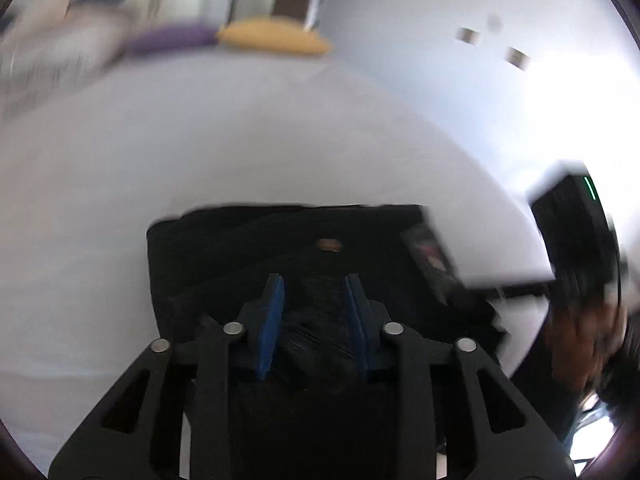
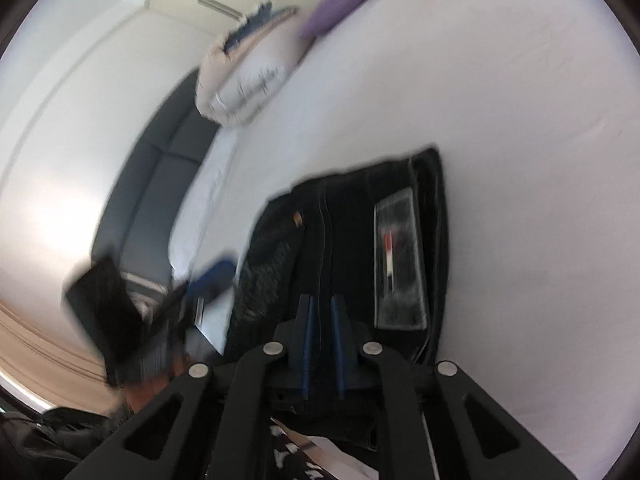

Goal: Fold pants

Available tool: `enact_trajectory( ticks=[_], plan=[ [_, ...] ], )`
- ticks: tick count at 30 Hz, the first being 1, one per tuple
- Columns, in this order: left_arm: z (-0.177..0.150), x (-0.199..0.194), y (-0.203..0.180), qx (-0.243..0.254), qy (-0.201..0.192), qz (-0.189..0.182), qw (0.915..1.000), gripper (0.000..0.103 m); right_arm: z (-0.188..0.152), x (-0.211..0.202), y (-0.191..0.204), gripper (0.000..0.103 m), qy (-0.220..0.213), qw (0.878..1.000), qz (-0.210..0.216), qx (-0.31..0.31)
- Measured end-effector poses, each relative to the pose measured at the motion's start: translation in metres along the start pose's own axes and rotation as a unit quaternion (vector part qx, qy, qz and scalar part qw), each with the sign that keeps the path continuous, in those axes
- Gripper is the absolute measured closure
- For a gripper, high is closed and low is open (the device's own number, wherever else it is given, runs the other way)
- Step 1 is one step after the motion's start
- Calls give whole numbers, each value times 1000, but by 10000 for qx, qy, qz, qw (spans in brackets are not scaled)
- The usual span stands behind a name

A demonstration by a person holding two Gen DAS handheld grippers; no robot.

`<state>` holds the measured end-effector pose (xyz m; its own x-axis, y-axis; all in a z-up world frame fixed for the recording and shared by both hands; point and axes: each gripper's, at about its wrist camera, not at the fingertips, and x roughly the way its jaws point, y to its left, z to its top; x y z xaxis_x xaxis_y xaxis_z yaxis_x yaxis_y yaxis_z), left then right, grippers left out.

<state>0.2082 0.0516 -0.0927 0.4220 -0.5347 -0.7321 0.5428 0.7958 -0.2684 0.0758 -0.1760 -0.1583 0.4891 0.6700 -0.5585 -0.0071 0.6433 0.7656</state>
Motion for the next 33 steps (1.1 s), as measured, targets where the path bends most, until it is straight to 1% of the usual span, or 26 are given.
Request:
enact_trajectory(
  ticks=[1, 2, 3, 4, 5, 7, 10, 11, 14, 17, 19, 21, 23, 24, 25, 28, 30, 31, 32, 33],
  plan=[
    [4, 10, 11, -112, 132, 35, 9998, 85, -2, 6, -6, 94, 74, 9999, -65, 133],
    [6, 20, 19, -151, 256, 62, 9995, 87, -5, 10, -12, 101, 104, 9996, -149, 217],
    [5, 27, 24, -152, 342, 61, 9993, 88, -7, 12, -18, 103, 89, 9993, -192, 302],
    [4, 33, 26, -134, 421, 54, 9990, 88, -9, 13, -24, 103, 61, 9992, -115, 381],
    [1, 36, 28, -78, 421, 80, 9991, 88, -10, 12, -29, 103, 37, 9990, -50, 448],
    [-8, 29, 24, 15, 391, 129, 9991, 88, -11, 11, -32, 103, -6, 9986, -3, 535],
    [-33, 14, 20, 98, 301, 158, 9994, 88, -9, 12, -25, 103, -32, 9991, -156, 392],
    [-42, 8, 19, 152, 229, 247, 9993, 88, -10, 12, -26, 103, -45, 9992, -160, 374],
    [-68, -11, 15, 247, 73, 197, 9995, 88, -12, 11, -28, 103, -118, 9991, -76, 391],
    [-92, -25, 2, 589, -24, 444, 9973, 88, -17, 5, -26, 103, -142, 9990, -111, 398],
    [-106, -22, -4, 649, -90, 523, 9965, 88, -23, -2, -17, 103, -155, 9991, -169, 349],
    [-113, -24, -5, 691, -105, 554, 9960, 88, -31, -9, -6, 102, -171, 9996, -73, 214],
    [-118, -23, -2, 714, -144, 596, 9956, 88, -42, -14, -3, 102, -172, 9998, -8, 140],
    [-119, -15, -7, 687, -157, 569, 9959, 88, -48, -13, -5, 103, -141, 9998, -28, 155],
    [-121, -13, -5, 620, -186, 512, 9966, 88, -53, -9, -10, 103, -119, 9996, -43, 235],
    [-118, -17, -4, 528, -241, 397, 9975, 88, -63, -5, -28, 103, -261, 9983, 250, 451],
    [-114, -16, -4, 559, -221, 405, 9974, 88, -63, -9, -27, 103, -339, 9978, 312, 479],
    [-112, -18, -5, 532, -218, 392, 9976, 88, -62, -13, -21, 103, -391, 9980, 314, 392],
    [-108, -26, -4, 430, -228, 341, 9982, 88, -62, -19, -19, 97, -434, 9980, 325, 321],
    [-103, -36, -3, 295, -276, 244, 9989, 88, -60, -26, -15, 79, -507, 9976, 384, 272]
  ],
)
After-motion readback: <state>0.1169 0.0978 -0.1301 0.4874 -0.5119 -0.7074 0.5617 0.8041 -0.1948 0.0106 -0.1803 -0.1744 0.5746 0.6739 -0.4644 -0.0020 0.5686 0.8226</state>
